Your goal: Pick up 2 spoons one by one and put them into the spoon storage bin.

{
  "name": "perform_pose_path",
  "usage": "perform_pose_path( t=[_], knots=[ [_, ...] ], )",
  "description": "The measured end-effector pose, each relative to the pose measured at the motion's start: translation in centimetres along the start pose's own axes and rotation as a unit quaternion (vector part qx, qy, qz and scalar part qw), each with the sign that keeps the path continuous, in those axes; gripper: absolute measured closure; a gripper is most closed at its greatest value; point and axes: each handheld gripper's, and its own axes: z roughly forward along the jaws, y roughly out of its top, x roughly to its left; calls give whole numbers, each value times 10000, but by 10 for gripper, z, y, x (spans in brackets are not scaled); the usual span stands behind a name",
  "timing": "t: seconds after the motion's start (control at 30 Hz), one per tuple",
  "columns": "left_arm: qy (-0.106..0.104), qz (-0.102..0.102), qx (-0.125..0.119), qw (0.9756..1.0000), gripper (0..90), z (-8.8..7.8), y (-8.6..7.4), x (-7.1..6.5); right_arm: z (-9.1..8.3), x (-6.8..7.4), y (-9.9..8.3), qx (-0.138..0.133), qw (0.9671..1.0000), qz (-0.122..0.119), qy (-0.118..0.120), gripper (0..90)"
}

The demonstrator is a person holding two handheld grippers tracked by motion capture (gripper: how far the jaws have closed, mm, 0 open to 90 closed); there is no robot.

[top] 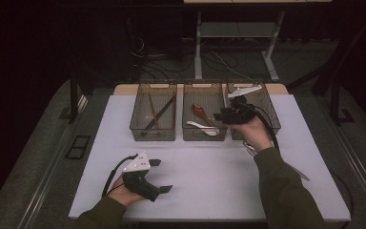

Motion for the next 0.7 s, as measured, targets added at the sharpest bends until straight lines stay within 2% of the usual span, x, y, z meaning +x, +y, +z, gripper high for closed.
perform_pose_path(
  t=[0.33, 0.7],
  knots=[
    [21, 45, 53, 10000, 7, 0, 0, 1, -33, 1, -11, -150, 9997, -88, 170, 473],
    [34, 28, 78, 10000, 7, 0, 0, 1, -59, -2, -40, -241, 9993, -17, 296, 460]
  ],
)
